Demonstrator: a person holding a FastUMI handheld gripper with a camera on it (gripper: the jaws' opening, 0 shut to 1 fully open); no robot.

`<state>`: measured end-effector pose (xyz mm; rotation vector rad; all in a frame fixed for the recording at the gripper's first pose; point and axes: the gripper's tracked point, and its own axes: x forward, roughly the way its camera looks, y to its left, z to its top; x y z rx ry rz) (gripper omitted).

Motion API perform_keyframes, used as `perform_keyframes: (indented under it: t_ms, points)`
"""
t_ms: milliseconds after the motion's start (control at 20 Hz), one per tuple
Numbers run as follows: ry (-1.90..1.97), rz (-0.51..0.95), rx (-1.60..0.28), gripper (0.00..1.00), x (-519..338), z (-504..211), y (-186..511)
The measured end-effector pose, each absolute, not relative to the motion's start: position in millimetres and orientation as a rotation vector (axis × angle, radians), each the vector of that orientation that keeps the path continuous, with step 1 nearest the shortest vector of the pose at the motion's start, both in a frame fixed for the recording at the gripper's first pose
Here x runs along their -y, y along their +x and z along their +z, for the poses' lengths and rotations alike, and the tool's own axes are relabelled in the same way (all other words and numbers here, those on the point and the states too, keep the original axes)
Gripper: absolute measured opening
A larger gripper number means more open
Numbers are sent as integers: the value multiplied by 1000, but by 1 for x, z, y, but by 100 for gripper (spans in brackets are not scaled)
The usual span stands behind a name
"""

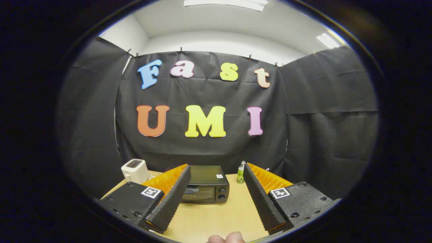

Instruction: Open the toaster oven, put the food inside, and close the toaster oven door.

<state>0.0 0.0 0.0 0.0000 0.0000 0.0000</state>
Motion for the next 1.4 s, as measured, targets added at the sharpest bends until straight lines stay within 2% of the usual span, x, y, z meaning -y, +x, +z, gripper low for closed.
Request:
perform_keyframes:
  t_ms: [600,1400]
  points:
    - [18,-19,-8,100,11,2,23]
    - [32,59,-73,100,-30,-22,57]
